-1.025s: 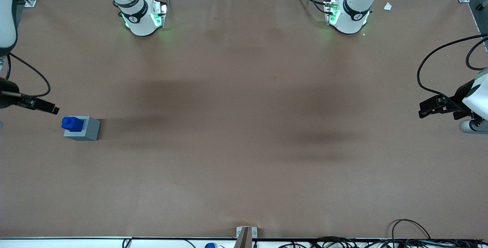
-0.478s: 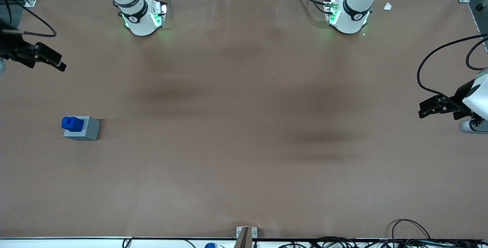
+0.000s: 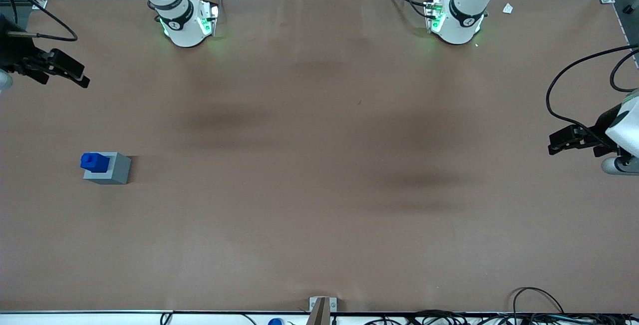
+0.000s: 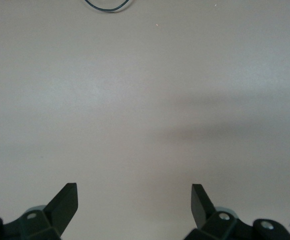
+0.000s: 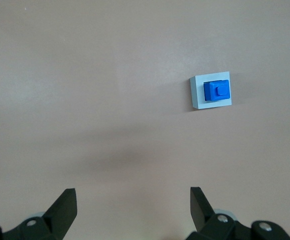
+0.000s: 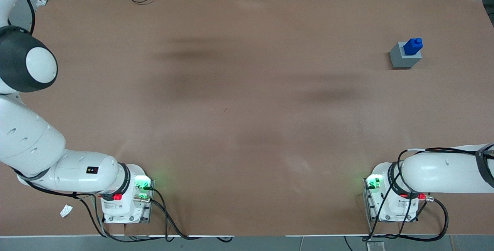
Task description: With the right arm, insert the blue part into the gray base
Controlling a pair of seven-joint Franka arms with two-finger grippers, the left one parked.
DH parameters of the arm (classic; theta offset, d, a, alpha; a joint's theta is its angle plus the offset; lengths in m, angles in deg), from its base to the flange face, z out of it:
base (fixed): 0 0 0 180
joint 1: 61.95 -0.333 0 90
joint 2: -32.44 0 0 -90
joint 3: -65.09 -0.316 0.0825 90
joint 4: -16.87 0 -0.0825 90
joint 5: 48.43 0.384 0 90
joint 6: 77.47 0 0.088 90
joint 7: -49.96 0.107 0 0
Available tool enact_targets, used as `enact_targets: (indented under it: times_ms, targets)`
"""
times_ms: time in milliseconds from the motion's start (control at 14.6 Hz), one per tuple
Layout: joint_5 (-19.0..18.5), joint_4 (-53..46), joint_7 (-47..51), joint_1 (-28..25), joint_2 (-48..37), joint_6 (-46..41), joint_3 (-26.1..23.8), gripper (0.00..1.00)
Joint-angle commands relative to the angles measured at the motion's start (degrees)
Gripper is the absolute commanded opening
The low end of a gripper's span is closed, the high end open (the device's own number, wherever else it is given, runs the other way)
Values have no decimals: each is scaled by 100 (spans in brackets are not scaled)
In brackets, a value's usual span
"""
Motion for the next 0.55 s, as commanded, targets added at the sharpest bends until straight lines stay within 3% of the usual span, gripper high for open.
enact_targets:
  times_ms: [0, 273, 478]
  targets:
    - [-125, 96, -87, -167, -93, -59, 16, 100]
    - [-151, -54, -1148, -106, -75, -296, 51, 100]
    - [-151, -63, -1230, -105, -75, -367, 69, 100]
